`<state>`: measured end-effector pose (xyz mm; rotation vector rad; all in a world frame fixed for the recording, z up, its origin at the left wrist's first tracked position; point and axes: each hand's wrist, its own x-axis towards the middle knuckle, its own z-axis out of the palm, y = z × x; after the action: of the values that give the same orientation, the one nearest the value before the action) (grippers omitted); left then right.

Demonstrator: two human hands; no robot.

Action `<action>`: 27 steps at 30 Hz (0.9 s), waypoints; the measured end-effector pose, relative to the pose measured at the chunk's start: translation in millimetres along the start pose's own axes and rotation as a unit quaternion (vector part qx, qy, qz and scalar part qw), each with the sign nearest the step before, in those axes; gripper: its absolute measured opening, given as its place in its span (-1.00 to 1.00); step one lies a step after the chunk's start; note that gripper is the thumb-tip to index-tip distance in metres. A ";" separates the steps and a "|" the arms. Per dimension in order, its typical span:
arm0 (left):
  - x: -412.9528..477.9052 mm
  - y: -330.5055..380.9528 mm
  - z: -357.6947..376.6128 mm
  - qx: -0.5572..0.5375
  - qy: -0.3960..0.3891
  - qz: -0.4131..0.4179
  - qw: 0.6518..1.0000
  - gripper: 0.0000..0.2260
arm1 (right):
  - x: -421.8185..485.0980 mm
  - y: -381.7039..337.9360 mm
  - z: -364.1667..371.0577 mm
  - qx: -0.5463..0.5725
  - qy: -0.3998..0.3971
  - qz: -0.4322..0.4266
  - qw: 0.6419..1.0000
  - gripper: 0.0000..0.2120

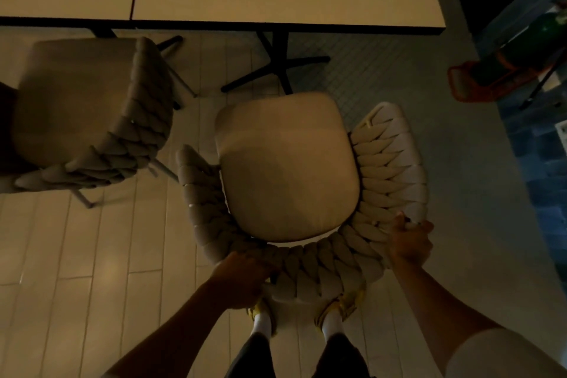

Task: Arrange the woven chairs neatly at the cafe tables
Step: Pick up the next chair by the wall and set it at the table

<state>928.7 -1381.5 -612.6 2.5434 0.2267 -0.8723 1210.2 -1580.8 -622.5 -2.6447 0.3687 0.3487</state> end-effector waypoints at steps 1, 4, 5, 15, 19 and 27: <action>-3.0 -4.7 1.1 0.005 0.007 0.000 1.000 -0.54 | -4.8 0.0 1.9 0.001 0.000 0.002 1.000 -0.44; -10.3 -19.8 6.3 0.020 0.018 -0.005 1.000 -0.59 | -18.8 0.9 8.1 0.004 -0.001 0.012 1.000 -0.47; -13.1 -25.1 7.4 0.022 0.021 -0.008 1.000 -0.59 | -23.0 1.1 10.5 0.006 -0.001 0.016 1.000 -0.47; -35.1 -53.2 7.9 0.049 0.029 -0.020 0.998 -0.67 | -54.4 3.1 23.7 0.034 -0.009 0.034 0.999 -0.51; -37.8 -57.1 6.9 0.032 0.019 -0.036 0.999 -0.63 | -51.8 7.2 16.1 -0.001 -0.035 0.012 0.999 -0.50; -63.2 -81.9 -35.7 -0.122 0.161 -0.120 0.972 -0.73 | -14.3 -3.2 -5.4 -0.026 -0.036 -0.099 0.994 -0.38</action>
<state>874.6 -1293.1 -577.3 2.4403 0.7086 -0.4697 1198.9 -1577.7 -612.2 -2.6819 0.0728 0.3924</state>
